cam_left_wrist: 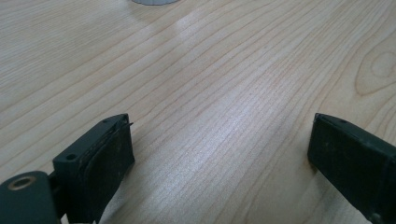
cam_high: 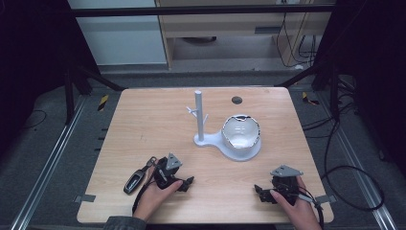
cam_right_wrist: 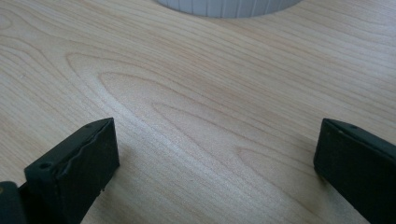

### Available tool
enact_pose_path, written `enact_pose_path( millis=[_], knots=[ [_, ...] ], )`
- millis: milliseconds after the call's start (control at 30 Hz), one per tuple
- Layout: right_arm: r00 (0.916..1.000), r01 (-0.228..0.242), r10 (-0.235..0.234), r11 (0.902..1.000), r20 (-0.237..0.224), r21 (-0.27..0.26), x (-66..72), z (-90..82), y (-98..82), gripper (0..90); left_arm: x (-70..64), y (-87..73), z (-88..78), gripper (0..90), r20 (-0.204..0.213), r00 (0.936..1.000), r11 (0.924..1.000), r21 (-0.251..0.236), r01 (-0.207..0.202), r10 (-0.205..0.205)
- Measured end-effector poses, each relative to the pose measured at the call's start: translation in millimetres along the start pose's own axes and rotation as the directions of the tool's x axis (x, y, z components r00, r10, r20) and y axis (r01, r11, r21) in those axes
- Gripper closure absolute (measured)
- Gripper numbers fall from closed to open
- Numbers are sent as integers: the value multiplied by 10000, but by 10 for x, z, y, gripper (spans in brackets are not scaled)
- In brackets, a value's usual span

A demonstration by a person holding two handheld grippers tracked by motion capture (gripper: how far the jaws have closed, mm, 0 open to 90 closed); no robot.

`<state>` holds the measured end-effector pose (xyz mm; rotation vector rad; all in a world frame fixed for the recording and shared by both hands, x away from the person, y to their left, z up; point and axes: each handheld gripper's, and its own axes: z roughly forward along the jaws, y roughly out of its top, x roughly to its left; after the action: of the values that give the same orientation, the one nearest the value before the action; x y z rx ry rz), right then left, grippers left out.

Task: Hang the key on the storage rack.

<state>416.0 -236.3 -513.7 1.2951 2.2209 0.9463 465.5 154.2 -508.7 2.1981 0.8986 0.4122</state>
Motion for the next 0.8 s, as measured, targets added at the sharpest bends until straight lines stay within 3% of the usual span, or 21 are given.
enact_pose_path(
  millis=[200,567,800],
  knots=[
    [10000,-23,23,10000,-9,-7,4,-1,-1,4,-11,5,10,1,141,9997,9996,199,-184,181],
    [10000,7,-7,10000,-6,7,9,-7,-6,4,-14,-1,-27,20,342,9986,9986,347,-405,394],
    [10000,12,-12,10000,-21,3,14,-11,-9,4,-84,31,-119,36,210,9949,9943,381,-995,988]
  ],
)
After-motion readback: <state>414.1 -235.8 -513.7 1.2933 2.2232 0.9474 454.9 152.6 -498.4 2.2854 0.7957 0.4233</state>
